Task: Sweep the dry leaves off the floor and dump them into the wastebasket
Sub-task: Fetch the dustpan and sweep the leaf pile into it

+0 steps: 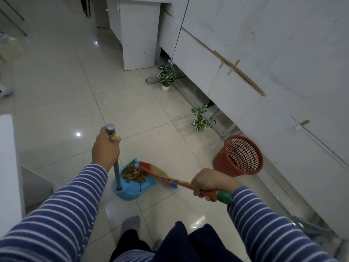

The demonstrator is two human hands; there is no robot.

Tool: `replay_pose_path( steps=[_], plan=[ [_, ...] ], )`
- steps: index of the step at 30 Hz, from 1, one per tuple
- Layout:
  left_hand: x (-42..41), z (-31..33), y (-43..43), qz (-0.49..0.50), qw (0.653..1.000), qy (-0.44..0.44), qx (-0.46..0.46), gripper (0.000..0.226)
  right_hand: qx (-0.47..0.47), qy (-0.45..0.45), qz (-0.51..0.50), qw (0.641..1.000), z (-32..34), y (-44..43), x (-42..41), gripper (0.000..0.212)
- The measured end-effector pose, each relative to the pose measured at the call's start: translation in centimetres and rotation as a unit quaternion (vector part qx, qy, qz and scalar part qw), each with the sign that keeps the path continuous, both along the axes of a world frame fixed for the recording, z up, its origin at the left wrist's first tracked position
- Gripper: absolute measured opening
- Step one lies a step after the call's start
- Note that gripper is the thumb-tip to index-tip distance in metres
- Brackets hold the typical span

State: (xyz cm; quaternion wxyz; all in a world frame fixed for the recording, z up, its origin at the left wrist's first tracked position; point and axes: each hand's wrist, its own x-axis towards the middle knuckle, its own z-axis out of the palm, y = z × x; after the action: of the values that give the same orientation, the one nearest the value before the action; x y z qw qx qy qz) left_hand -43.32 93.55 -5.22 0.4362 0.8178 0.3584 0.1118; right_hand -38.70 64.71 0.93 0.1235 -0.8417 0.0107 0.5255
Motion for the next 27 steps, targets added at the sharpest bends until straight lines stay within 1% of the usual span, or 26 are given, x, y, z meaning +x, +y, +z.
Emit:
replay_pose_path(
  steps=[2, 6, 9, 12, 15, 18, 21, 25, 27],
  plan=[
    [0.0, 0.0, 0.3, 0.002, 1.0, 0.0, 0.001, 0.025, 0.004, 0.014, -0.002, 1.0, 0.6, -0.2, 0.7, 0.028],
    [0.1, 0.4, 0.7, 0.01, 1.0, 0.006, 0.003, 0.024, 0.009, 0.024, -0.014, 1.0, 2.0, 0.0, 2.4, 0.02],
    [0.0, 0.7, 0.7, 0.015, 1.0, 0.009, 0.009, 0.024, 0.003, 0.001, -0.023, 1.0, 2.1, 0.4, 3.0, 0.017],
    [-0.2, 0.7, 0.4, 0.02, 1.0, 0.01, 0.014, 0.021, 0.005, -0.03, -0.016, 0.999, 1.1, 1.0, 3.0, 0.009],
    [-0.3, 0.2, 0.0, 0.017, 1.0, 0.007, 0.016, 0.021, -0.012, -0.051, 0.009, 0.999, -0.3, 1.4, 2.4, 0.008],
    [-0.2, -0.1, -0.3, 0.012, 1.0, 0.004, 0.015, 0.02, -0.029, -0.037, 0.043, 0.998, -0.7, 1.6, 1.6, 0.01],
    [-0.1, -0.1, -0.4, 0.014, 1.0, 0.002, 0.018, 0.021, -0.03, -0.001, 0.059, 0.998, 0.3, 1.5, 1.5, 0.013],
    [-0.2, 0.1, -0.2, 0.022, 1.0, 0.0, 0.017, 0.021, -0.001, 0.019, 0.006, 1.0, 2.4, 0.9, 2.5, 0.025],
    [-0.4, 0.3, -0.2, 0.022, 1.0, -0.002, 0.016, 0.021, 0.0, 0.018, 0.014, 1.0, 3.4, 1.2, 2.8, 0.023]
  ],
)
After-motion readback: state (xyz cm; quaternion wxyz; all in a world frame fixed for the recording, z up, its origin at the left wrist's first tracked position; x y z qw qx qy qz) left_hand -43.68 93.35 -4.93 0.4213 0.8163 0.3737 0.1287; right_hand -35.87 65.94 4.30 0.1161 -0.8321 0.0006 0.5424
